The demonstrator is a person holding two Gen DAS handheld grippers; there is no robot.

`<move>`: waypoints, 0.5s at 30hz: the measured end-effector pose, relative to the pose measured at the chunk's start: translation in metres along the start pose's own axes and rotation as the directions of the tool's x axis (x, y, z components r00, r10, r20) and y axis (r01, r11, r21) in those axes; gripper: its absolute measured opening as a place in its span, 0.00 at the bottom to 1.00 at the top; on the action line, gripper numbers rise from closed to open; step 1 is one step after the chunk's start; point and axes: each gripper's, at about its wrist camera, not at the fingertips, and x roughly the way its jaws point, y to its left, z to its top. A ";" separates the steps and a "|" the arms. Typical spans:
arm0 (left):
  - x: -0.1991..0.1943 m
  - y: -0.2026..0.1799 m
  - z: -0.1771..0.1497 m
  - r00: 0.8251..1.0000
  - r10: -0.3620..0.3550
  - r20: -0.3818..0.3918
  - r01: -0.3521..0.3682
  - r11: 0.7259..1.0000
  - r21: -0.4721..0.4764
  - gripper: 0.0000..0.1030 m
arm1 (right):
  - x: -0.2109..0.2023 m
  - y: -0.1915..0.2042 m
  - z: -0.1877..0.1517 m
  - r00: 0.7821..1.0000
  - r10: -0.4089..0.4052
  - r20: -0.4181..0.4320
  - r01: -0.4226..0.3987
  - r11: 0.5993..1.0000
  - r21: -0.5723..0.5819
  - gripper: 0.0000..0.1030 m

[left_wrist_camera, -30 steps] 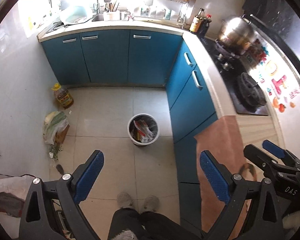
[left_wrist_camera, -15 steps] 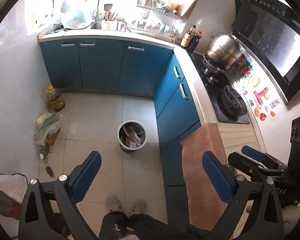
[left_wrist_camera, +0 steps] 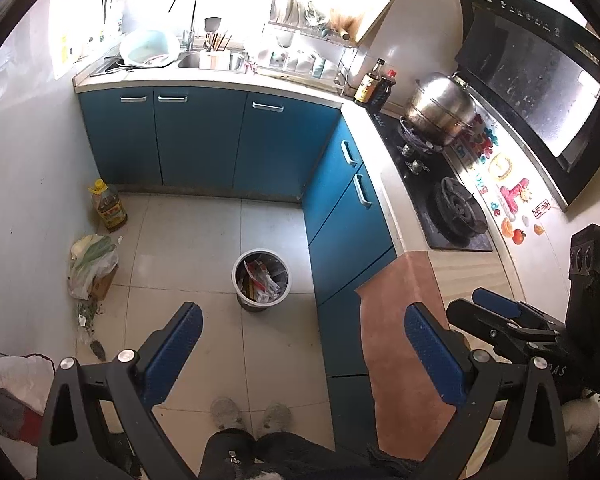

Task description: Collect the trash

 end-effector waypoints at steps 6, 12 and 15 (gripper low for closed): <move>0.000 0.001 0.003 1.000 -0.008 -0.010 0.008 1.000 0.007 1.00 | 0.003 0.000 0.001 1.000 0.007 -0.011 -0.007 1.000 -0.001 1.00; 0.002 -0.001 0.003 1.000 -0.003 -0.015 0.003 1.000 0.010 1.00 | 0.008 0.001 0.003 1.000 0.011 -0.022 -0.011 1.000 0.001 1.00; 0.004 -0.002 0.003 1.000 -0.007 -0.022 0.007 1.000 0.014 1.00 | 0.009 0.002 0.003 1.000 0.013 -0.023 -0.013 1.000 0.001 1.00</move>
